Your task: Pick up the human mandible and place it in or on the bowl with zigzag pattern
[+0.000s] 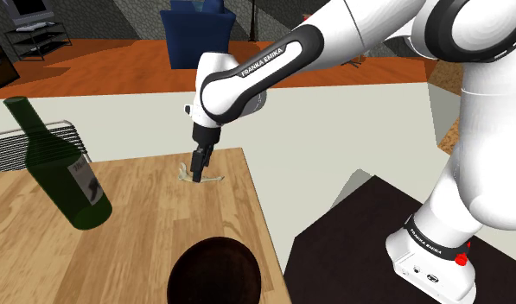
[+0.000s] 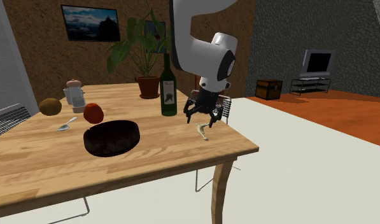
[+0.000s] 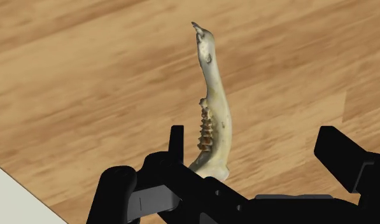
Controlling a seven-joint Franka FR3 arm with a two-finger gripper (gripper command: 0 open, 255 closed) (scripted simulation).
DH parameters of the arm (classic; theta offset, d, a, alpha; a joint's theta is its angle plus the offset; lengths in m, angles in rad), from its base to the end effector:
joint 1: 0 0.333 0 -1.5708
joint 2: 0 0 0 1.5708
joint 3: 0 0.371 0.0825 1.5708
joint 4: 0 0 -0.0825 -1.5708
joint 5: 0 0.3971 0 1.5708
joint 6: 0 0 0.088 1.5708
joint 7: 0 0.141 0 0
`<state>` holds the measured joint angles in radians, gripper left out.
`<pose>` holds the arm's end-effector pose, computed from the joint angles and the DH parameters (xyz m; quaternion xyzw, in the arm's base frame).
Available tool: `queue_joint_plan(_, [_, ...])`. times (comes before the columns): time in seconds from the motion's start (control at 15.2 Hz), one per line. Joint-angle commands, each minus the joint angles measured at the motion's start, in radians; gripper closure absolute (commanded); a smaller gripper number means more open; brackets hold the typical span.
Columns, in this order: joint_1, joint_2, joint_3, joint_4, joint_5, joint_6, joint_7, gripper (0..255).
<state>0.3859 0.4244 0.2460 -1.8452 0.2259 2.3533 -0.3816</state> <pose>0.5558 0.4011 0.3211 -0.9051 -0.4015 -0.0278 0.1374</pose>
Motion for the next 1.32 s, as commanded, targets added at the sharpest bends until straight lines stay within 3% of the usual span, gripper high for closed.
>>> queue_joint_plan(0.0, [0.001, 0.002, 0.000, 0.000, 0.000, 0.003, 0.001, 0])
queue_joint_plan(0.26, [0.001, 0.001, 0.000, 0.000, 0.000, 0.002, 0.000, 0])
queue_joint_plan(0.33, [0.001, 0.001, 0.000, 0.000, 0.000, 0.002, 0.000, 255])
queue_joint_plan(0.92, [0.001, 0.001, 0.000, 0.000, 0.000, 0.002, 0.000, 255])
queue_joint_plan(0.99, [0.001, 0.001, 0.000, 0.000, 0.000, 0.002, 0.000, 0])
queue_joint_plan(1.12, [0.220, 0.012, -0.155, 0.040, -0.351, 0.056, 0.286, 0])
queue_joint_plan(1.25, [0.228, 0.031, -0.165, 0.042, -0.349, 0.074, 0.284, 0])
